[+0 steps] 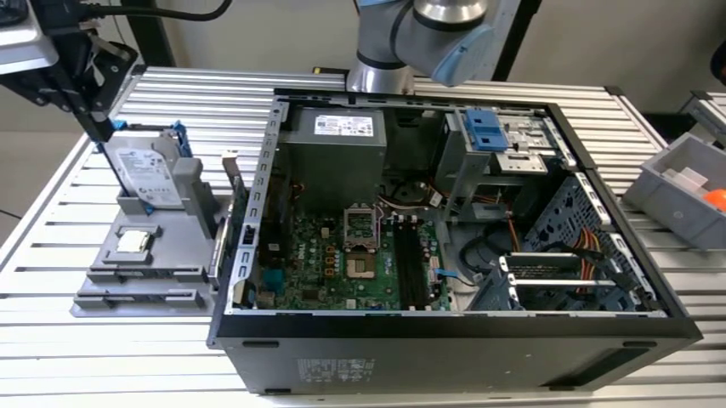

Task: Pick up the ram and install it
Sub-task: 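Reach for the ram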

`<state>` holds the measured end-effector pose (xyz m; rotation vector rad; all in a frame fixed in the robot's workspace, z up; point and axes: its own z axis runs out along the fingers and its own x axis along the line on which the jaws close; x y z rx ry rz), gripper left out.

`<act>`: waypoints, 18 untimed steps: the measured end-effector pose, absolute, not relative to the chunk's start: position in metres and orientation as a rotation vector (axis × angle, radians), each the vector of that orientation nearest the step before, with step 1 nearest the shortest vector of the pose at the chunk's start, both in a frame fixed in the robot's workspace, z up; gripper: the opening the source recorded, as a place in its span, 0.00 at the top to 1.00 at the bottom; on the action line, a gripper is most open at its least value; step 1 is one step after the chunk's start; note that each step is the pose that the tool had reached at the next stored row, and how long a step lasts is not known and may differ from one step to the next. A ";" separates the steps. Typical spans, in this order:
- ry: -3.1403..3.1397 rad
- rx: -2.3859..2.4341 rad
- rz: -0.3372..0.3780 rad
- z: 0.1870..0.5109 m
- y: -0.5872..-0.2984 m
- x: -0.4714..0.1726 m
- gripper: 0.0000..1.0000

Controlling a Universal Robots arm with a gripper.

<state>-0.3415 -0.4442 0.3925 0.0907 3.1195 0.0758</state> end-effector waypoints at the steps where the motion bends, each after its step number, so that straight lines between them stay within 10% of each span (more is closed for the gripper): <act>1: 3.120 0.091 0.076 0.393 -0.446 -0.342 1.00; 18: 3.119 0.091 0.076 0.392 -0.472 -0.343 1.00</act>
